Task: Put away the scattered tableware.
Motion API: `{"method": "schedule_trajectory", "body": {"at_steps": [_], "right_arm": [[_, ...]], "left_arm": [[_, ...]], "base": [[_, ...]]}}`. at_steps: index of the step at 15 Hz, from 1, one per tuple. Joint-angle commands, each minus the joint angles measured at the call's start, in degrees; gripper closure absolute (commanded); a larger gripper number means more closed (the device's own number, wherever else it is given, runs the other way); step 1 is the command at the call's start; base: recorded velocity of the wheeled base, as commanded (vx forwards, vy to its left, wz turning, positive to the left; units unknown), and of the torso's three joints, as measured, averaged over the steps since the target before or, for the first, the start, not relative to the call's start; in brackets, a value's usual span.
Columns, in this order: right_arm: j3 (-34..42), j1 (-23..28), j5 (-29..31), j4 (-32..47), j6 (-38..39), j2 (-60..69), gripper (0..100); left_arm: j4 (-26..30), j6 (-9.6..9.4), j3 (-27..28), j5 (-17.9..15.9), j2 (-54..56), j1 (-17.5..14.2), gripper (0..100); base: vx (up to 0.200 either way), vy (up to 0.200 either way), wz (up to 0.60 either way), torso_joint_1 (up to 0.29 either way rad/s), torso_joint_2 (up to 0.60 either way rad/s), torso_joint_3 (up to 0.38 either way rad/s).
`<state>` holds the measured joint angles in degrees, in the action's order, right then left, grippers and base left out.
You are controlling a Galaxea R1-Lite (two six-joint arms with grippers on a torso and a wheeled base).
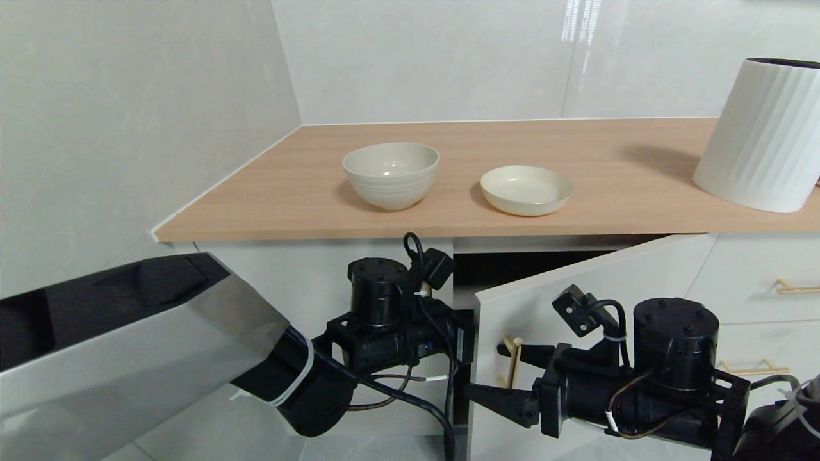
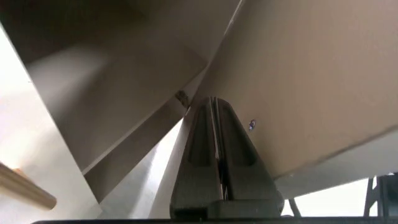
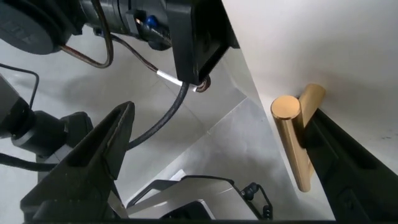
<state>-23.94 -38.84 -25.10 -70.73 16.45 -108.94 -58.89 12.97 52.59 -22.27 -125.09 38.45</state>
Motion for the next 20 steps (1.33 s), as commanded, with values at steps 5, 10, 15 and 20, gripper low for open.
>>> {"method": "schedule_trajectory", "body": {"at_steps": [5,10,15,20], "right_arm": [[0.2,6.2,0.1,0.0,-1.2,0.2,0],[4.3,15.1,-0.1,-0.1,-1.0,6.0,0],[15.5,15.3,-0.2,-0.2,-1.0,14.9,0],[20.3,15.3,-0.2,-0.2,-1.0,19.4,0]], "left_arm": [[-0.1,1.62,0.2,-0.1,1.2,1.9,100],[-0.2,1.62,0.0,0.0,1.1,1.9,100],[-0.1,1.62,0.0,0.2,0.8,1.9,100],[-0.1,1.71,0.0,0.3,0.6,1.9,100]], "base": [[0.000,0.000,0.00,0.000,0.00,0.000],[0.000,0.000,0.00,0.000,0.00,0.000],[0.000,0.000,0.00,0.000,0.00,0.000],[-0.120,0.000,0.00,0.003,0.00,0.002]]}}
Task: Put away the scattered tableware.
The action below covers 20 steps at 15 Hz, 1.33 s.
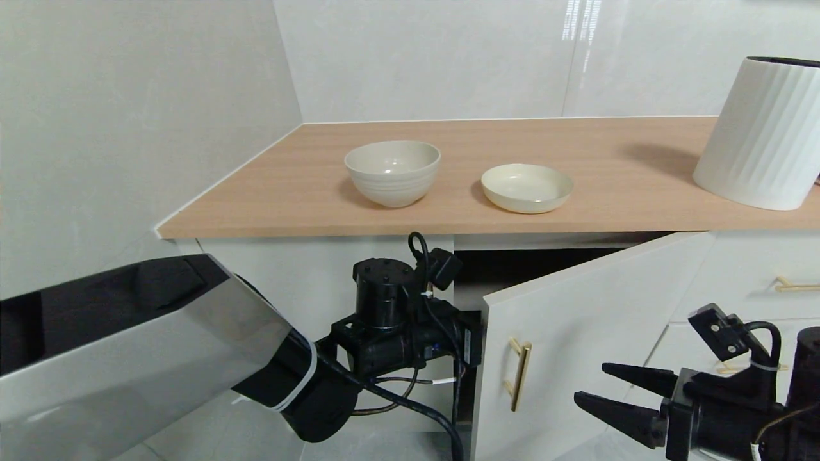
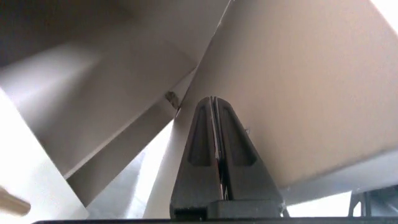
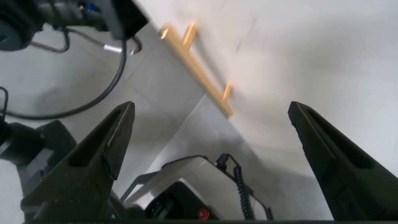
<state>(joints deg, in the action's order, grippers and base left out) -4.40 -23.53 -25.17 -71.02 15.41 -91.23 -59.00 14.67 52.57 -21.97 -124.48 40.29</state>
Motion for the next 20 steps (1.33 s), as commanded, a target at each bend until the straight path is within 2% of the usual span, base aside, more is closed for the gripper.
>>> {"method": "schedule_trajectory", "body": {"at_steps": [1,2,5,9,11,13,14,16,18,20], "right_arm": [[0.8,0.0,-0.1,0.1,0.1,1.6,0],[1.2,-0.2,-0.2,0.1,0.0,1.6,0],[1.7,-0.3,-0.1,0.1,-0.1,2.5,0],[2.7,-0.8,-0.1,0.1,0.0,4.8,0],[3.3,-1.2,-0.1,0.1,0.0,5.9,0],[3.9,-1.2,-0.1,0.1,0.0,7.4,0],[4.4,-1.2,-0.1,0.3,0.0,8.4,0],[4.4,-1.2,-0.1,2.5,0.1,10.7,0],[4.4,-1.2,-0.1,8.9,0.1,15.9,0],[4.4,-1.2,-0.1,10.6,0.1,17.8,0]], "left_arm": [[0.0,0.01,0.1,0.0,-0.1,0.1,100],[0.0,0.01,0.4,0.0,-0.4,0.1,100],[0.0,0.01,1.8,0.1,-1.6,1.3,100],[0.0,0.01,2.8,0.5,-3.5,1.3,100],[0.1,0.19,3.5,0.6,-3.5,1.3,100],[1.8,0.63,6.1,0.9,-3.9,1.5,100],[3.3,0.63,7.3,2.2,-3.9,1.7,100],[4.2,0.63,8.0,3.4,-3.9,2.0,100],[4.5,0.63,9.0,3.5,-4.9,3.0,100],[5.2,0.63,10.2,4.2,-5.2,3.3,100]], "base": [[-0.200,0.000,0.00,0.017,0.00,-0.002],[-0.200,0.000,0.00,0.002,0.00,-0.002],[0.000,0.000,0.00,0.000,0.00,0.000],[0.000,0.000,0.00,0.000,0.00,0.000],[-0.200,0.000,0.00,-0.002,0.00,-0.002],[-0.100,0.000,0.00,0.009,0.00,-0.001],[0.000,0.000,0.00,0.000,0.00,0.000],[0.000,0.000,0.00,0.000,0.00,0.000],[0.000,0.000,0.00,0.000,0.00,0.000],[0.000,0.000,0.00,0.000,0.00,0.000]]}}
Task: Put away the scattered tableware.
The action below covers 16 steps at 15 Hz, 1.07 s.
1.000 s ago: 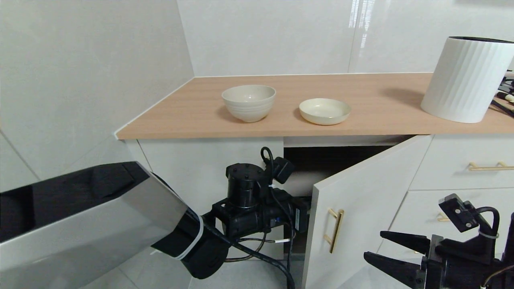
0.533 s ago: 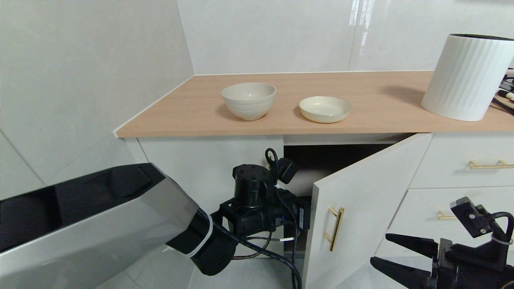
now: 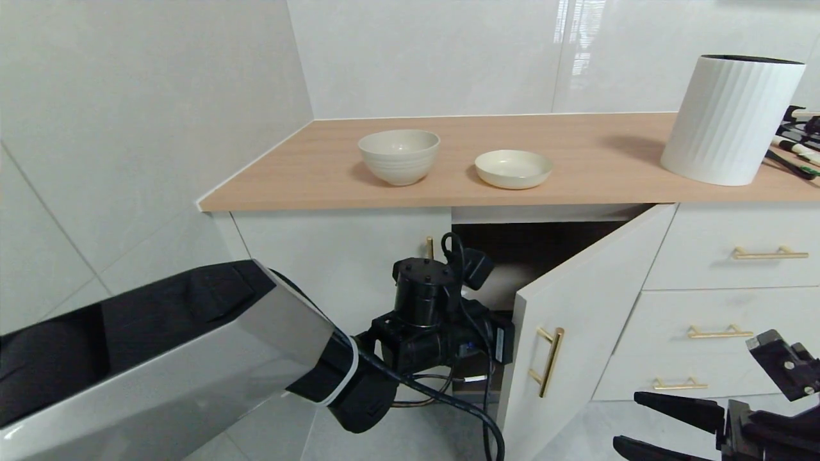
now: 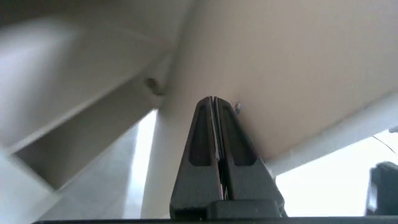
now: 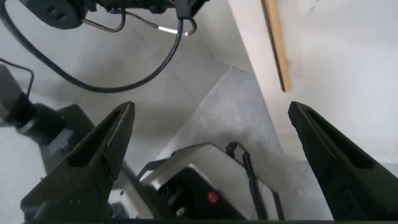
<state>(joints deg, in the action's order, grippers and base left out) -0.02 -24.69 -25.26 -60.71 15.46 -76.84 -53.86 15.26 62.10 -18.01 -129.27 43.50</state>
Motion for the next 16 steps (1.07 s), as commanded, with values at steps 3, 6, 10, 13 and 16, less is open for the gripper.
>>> {"method": "schedule_trajectory", "body": {"at_steps": [3,6,10,13,16], "right_arm": [[0.0,0.0,-0.1,1.0,0.0,4.3,0],[0.0,0.0,-0.1,1.3,0.3,5.9,0],[0.0,-0.2,-3.0,6.0,0.2,11.1,0],[-0.1,-2.2,-6.5,10.1,-0.2,14.7,0],[0.0,-7.6,-9.3,11.8,-0.1,17.8,0]], "left_arm": [[2.1,0.03,1.7,1.5,0.0,0.2,100],[2.3,0.03,3.4,1.5,-1.4,0.4,100],[4.1,0.21,5.8,1.6,-2.8,0.6,100],[7.3,0.21,8.7,5.2,-2.7,3.8,100],[9.4,0.21,9.4,5.9,1.2,12.6,100]], "base": [[-0.133,0.000,0.00,0.002,0.00,0.002],[-0.067,0.000,0.00,0.006,0.00,0.001],[0.000,0.000,0.00,0.000,0.00,0.000],[0.000,0.000,0.00,0.000,0.00,0.000],[0.000,0.000,0.00,0.000,0.00,0.000]]}}
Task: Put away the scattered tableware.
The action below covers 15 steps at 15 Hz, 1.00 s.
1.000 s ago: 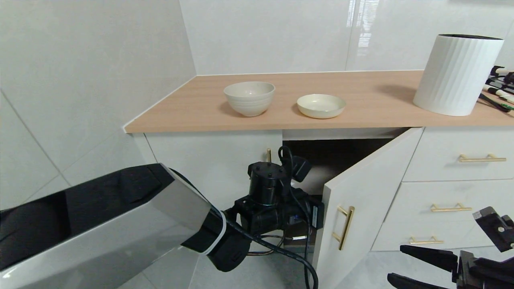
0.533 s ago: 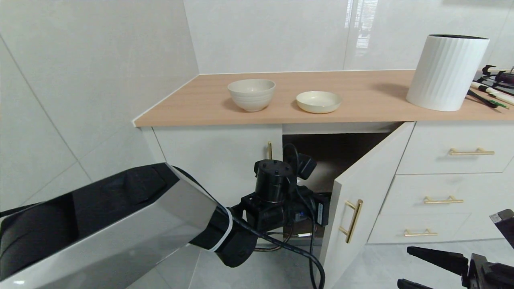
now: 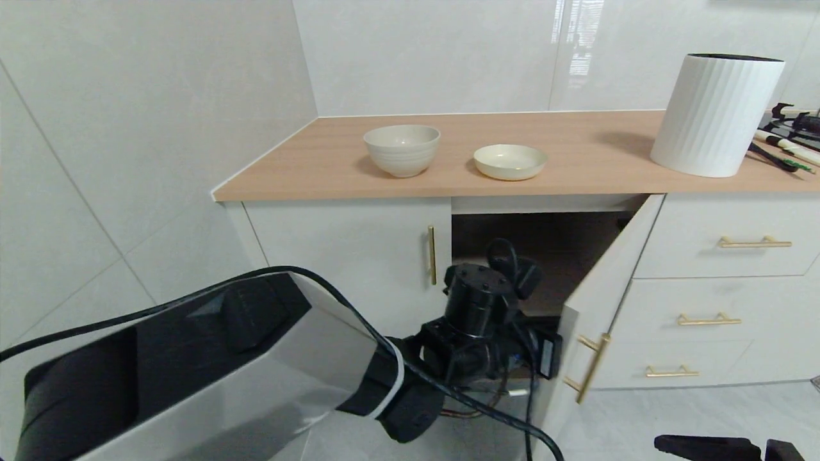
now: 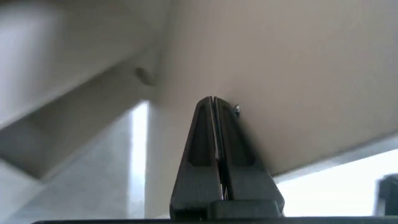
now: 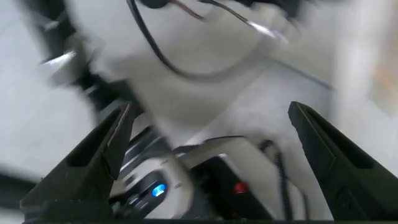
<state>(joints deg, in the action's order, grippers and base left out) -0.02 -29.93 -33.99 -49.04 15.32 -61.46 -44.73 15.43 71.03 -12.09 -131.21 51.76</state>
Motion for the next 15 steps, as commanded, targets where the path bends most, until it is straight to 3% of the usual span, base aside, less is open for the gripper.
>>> {"method": "schedule_trajectory", "body": {"at_steps": [1,2,4,5,8,13,15], "right_arm": [[0.0,-3.3,-1.2,1.2,0.1,3.2,0],[0.0,-3.6,-1.5,2.1,0.0,3.7,0],[-0.2,-3.6,-1.8,2.3,0.0,3.7,0],[-0.7,-3.6,-1.8,2.4,0.1,3.0,0],[-8.1,-2.7,1.0,2.6,0.1,-7.3,0],[-29.3,5.8,2.5,3.3,-3.5,-32.4,0],[-38.8,6.0,2.5,10.7,-4.2,-36.2,0]], "left_arm": [[0.8,0.39,-0.6,0.1,5.6,4.3,100],[1.2,2.41,-3.4,-0.1,8.5,3.3,100],[0.9,3.73,-7.6,0.1,11.6,-2.0,100],[0.1,3.73,-11.2,0.1,13.6,-7.0,100],[-4.4,2.76,-21.6,0.1,21.0,-16.2,100],[-4.7,-4.53,-33.8,1.4,32.9,-28.1,100],[-4.6,-6.82,-38.0,2.1,37.4,-31.3,100]], "base": [[0.000,0.000,0.00,0.000,0.00,0.000],[0.000,0.000,0.00,0.000,0.00,0.000],[0.000,0.000,0.00,0.000,0.00,0.000],[0.000,0.000,0.00,0.000,0.00,0.000],[0.000,0.000,0.00,0.000,0.00,0.000],[0.000,0.000,0.00,0.000,0.00,0.000],[0.000,0.000,0.00,0.000,0.00,0.000]]}}
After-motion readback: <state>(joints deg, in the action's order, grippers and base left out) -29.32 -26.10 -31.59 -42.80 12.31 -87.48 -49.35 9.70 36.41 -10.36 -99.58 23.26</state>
